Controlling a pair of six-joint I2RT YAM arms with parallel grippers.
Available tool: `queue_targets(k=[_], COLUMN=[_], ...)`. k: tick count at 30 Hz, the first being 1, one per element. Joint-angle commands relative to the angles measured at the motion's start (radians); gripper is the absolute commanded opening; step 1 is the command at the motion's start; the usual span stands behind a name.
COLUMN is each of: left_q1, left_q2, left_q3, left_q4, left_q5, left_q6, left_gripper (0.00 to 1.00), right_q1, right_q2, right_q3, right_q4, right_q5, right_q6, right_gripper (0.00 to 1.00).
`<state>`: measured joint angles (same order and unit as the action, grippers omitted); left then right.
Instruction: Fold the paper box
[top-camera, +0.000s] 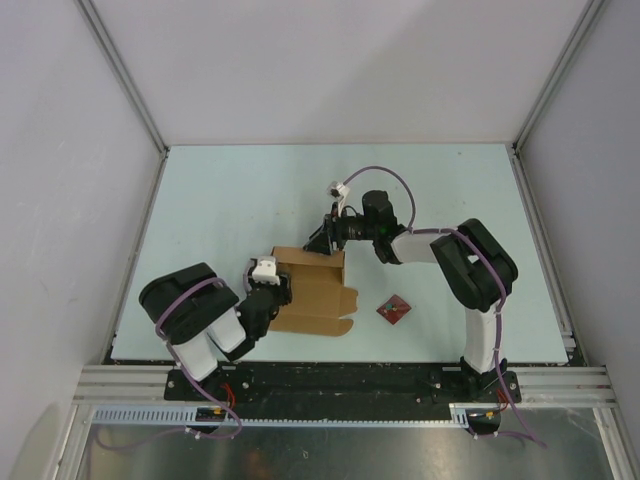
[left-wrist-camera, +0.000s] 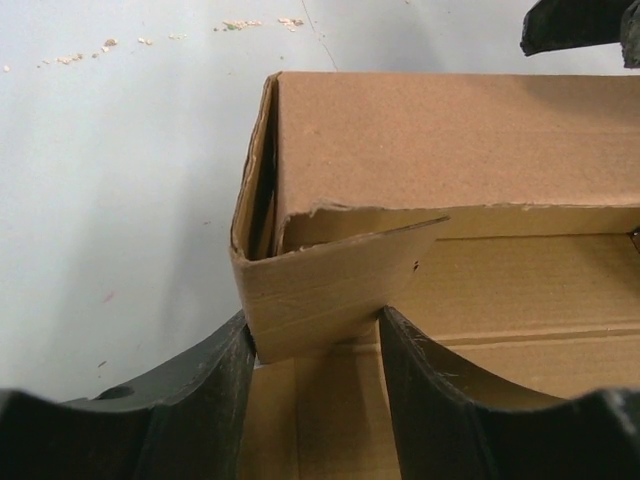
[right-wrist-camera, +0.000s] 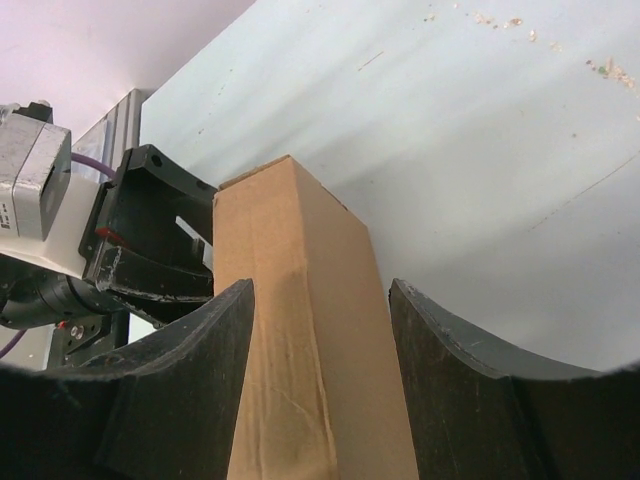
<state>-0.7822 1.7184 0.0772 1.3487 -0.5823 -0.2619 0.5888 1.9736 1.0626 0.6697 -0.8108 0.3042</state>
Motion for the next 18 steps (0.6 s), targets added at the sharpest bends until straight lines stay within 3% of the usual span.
queue_targets(k=[1, 7, 18], left_q1=[0.006, 0.008, 0.011], left_q2=[-0.026, -0.04, -0.212], left_q3=[-0.007, -0.033, -0.098], left_q4=[0.322, 0.322, 0.32], left_q5=[0.024, 0.012, 0.065], left_q6=[0.032, 0.018, 0.07], left_gripper=[0.64, 0.73, 0.73], right_q1=[-0.004, -0.004, -0.004], right_q2=[0.014, 0.014, 0.022], right_q3=[0.039, 0.042, 0.045], right_q4=[0.045, 0.044, 0.048], right_q5=[-0.03, -0.031, -0.034], right_q6=[0.01, 0.01, 0.012], right_gripper=[0.62, 0.62, 0.62])
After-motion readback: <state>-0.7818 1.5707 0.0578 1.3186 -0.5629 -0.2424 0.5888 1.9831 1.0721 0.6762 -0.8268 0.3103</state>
